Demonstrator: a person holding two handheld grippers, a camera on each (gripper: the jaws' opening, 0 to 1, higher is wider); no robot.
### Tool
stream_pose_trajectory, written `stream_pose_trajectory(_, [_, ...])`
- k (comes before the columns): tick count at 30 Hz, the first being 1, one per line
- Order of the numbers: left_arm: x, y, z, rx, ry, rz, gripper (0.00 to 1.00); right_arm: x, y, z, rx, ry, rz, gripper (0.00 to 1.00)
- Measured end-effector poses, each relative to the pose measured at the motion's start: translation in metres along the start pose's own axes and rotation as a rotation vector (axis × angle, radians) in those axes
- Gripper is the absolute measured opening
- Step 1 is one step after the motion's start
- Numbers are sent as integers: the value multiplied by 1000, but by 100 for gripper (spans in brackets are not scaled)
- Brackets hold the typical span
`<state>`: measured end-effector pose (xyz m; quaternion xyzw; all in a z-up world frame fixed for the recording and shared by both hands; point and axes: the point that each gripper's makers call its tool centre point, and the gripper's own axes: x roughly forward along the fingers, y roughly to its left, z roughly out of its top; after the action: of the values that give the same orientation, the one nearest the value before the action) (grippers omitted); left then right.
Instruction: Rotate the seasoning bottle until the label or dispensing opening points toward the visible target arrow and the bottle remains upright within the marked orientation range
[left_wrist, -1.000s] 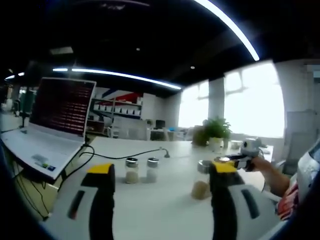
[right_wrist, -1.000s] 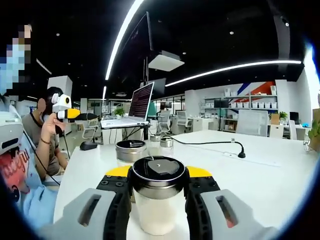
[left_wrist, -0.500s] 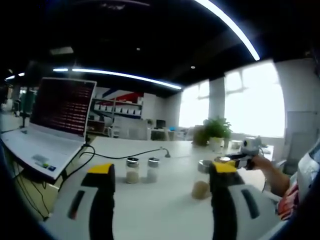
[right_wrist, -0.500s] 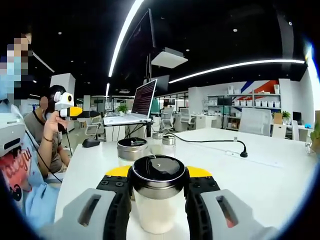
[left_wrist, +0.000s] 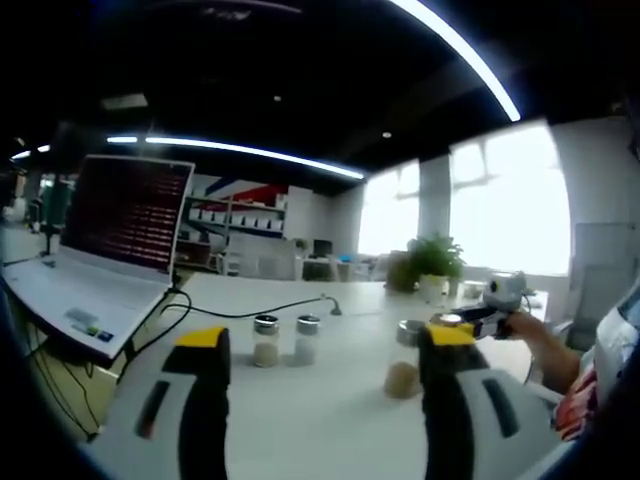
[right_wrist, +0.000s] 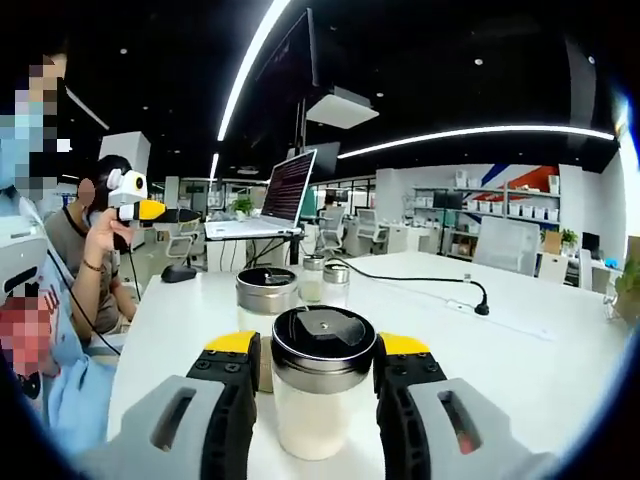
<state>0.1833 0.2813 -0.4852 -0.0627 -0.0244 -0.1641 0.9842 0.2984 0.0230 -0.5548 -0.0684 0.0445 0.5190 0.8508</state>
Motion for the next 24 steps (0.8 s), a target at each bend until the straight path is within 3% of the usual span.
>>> stream_pose_trajectory(2, [0, -1, 0, 0, 0, -1, 82, -4, 1, 5, -68, -2, -44, 48])
stream_pose_trajectory(6, [0, -1, 0, 2, 0, -1, 82, -9, 4, 10, -3, -25, -57, 50])
stream_pose_trajectory(13, [1, 0, -1, -2, 4, 1, 82, -19, 1, 17, 35, -83, -135, 55])
stream_pose_trajectory(24, [4, -2, -4, -8, 11, -5, 81, -27, -4, 16, 80, -128, -344, 56])
